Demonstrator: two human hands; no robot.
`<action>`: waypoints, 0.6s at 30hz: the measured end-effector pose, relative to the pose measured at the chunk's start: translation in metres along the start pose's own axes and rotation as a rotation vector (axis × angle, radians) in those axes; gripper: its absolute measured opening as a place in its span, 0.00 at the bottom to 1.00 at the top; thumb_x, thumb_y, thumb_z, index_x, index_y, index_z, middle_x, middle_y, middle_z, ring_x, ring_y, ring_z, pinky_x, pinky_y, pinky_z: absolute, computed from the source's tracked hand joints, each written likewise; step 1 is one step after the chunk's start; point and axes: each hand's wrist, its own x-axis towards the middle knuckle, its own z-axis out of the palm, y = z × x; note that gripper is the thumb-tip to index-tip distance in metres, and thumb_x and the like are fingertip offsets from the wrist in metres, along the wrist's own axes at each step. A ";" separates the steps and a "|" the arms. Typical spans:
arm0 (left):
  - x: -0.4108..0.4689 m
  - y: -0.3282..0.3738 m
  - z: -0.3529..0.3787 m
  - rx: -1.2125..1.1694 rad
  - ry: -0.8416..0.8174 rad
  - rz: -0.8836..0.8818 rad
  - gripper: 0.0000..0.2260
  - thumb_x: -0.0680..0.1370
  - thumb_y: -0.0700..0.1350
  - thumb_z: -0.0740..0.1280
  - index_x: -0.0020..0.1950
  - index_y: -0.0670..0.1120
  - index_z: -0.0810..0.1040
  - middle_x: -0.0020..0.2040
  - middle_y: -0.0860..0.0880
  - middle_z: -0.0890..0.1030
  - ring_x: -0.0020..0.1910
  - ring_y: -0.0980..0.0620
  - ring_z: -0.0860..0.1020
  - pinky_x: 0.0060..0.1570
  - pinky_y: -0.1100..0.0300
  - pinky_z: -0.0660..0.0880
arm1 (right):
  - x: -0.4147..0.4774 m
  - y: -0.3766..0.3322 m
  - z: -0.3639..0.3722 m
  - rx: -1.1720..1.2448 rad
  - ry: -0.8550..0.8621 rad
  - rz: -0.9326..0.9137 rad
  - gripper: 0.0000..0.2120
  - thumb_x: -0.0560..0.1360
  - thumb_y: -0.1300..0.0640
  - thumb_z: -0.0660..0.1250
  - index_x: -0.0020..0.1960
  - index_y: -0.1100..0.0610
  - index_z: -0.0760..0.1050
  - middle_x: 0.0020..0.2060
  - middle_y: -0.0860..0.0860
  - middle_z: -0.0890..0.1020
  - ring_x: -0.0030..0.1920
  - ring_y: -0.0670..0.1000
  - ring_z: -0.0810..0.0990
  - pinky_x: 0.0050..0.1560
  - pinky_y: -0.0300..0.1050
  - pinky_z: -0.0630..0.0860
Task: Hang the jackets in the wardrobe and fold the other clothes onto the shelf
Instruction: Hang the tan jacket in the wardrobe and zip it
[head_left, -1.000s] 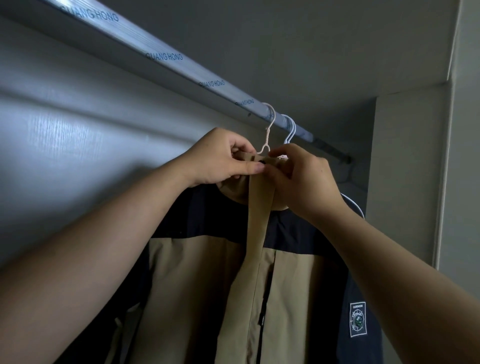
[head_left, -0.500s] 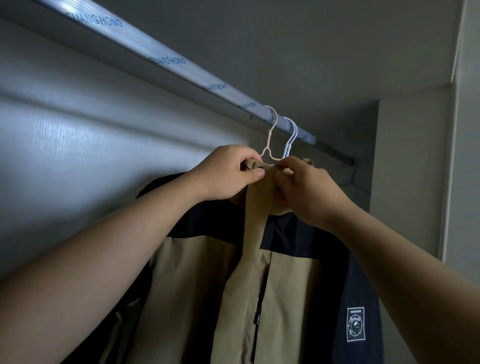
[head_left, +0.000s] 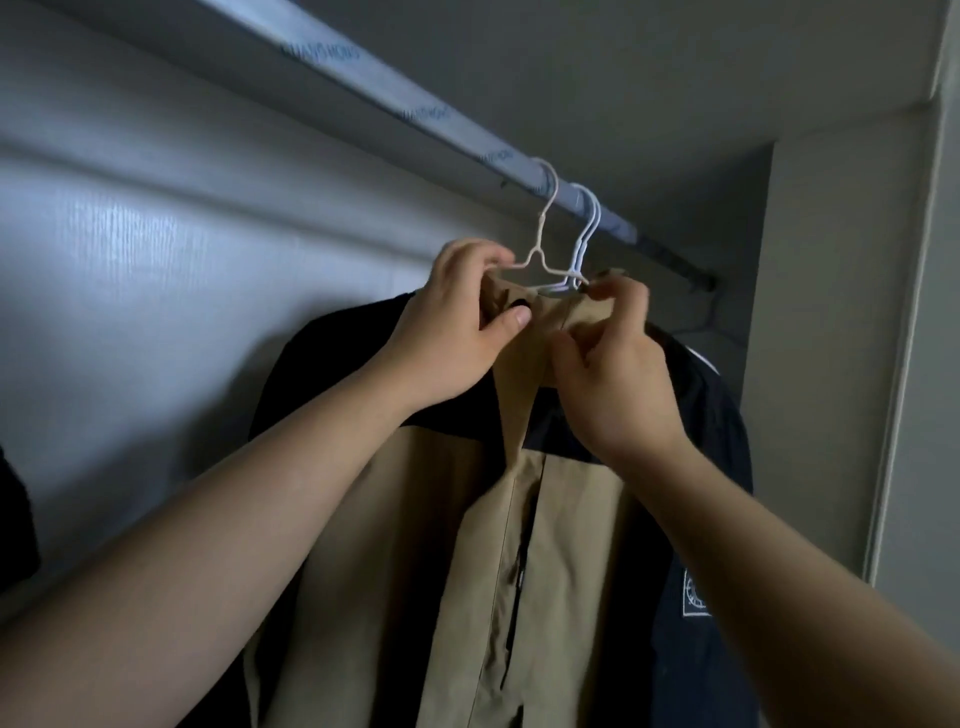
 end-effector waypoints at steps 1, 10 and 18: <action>-0.014 -0.001 0.004 -0.029 0.049 -0.004 0.25 0.77 0.48 0.73 0.72 0.49 0.69 0.71 0.52 0.67 0.50 0.58 0.79 0.52 0.61 0.78 | -0.016 0.004 0.005 0.043 0.031 0.030 0.14 0.80 0.51 0.62 0.61 0.46 0.60 0.34 0.48 0.81 0.34 0.49 0.81 0.35 0.58 0.79; -0.248 -0.033 0.094 -0.083 0.043 -0.501 0.30 0.73 0.57 0.76 0.69 0.47 0.70 0.61 0.51 0.76 0.55 0.55 0.76 0.51 0.62 0.75 | -0.224 0.073 0.067 0.269 -0.228 0.499 0.14 0.79 0.55 0.69 0.50 0.36 0.70 0.48 0.34 0.80 0.41 0.41 0.83 0.35 0.37 0.80; -0.403 -0.043 0.132 -0.116 -0.230 -0.916 0.14 0.75 0.61 0.71 0.54 0.56 0.74 0.49 0.61 0.78 0.50 0.60 0.77 0.44 0.74 0.68 | -0.371 0.112 0.113 0.212 -0.410 1.047 0.07 0.76 0.58 0.69 0.46 0.46 0.75 0.40 0.48 0.83 0.38 0.49 0.83 0.38 0.46 0.81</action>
